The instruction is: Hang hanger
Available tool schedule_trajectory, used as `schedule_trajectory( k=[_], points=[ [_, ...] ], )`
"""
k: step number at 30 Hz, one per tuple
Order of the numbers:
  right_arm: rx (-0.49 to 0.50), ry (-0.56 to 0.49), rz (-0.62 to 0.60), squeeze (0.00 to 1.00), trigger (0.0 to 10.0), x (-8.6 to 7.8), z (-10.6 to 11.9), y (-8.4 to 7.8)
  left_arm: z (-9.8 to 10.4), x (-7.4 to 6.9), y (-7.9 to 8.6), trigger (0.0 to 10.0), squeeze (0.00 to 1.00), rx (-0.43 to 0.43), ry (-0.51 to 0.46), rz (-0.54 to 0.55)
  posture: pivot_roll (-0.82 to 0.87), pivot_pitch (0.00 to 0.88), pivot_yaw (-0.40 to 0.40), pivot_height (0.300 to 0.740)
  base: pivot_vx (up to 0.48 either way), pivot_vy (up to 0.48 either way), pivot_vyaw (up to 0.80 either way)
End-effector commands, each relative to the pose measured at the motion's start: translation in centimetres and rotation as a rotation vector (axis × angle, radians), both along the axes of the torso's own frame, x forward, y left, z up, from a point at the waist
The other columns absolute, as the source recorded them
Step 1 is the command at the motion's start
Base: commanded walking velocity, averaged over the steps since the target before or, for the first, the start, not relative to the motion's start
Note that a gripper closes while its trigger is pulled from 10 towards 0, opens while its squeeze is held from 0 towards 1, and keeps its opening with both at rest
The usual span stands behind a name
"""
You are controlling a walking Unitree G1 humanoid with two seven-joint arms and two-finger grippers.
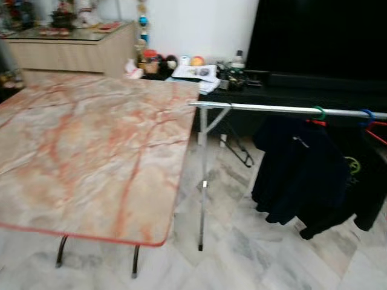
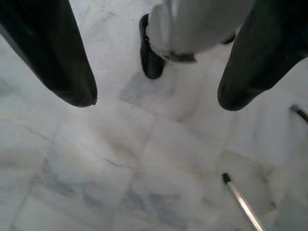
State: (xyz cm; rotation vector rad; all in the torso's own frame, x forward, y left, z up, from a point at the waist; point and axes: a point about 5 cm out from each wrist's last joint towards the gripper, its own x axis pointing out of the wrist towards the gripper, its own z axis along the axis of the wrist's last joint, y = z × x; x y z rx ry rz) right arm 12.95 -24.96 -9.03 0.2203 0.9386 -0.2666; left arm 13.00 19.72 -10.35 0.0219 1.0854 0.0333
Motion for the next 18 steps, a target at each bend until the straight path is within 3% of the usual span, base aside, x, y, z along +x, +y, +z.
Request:
schedule_trajectory(
  k=[1, 4, 18],
  points=[
    [0.015, -0.017, 0.012, 0.00, 10.0, 0.66, 0.05, 0.66, -0.15, -0.94, 1.03, 10.0, 0.00, 0.024, 0.030, 0.005, 0.16, 0.000, 0.014, 0.740, 0.000, 0.000, 0.00],
    [0.013, -0.014, 0.011, 0.00, 10.0, 0.61, 0.03, 0.67, -0.02, -0.91, 1.60, 10.0, 0.00, 0.031, 0.026, -0.003, 0.16, 0.000, 0.014, 0.740, 0.000, -0.127, 0.00],
    [0.015, -0.020, 0.011, 0.00, 10.0, 0.89, 0.08, 0.80, 0.20, -0.26, 1.71, 10.0, 0.00, 0.032, 0.011, -0.015, 0.16, 0.000, 0.023, 0.740, 0.000, -0.479, 0.00]
  ],
)
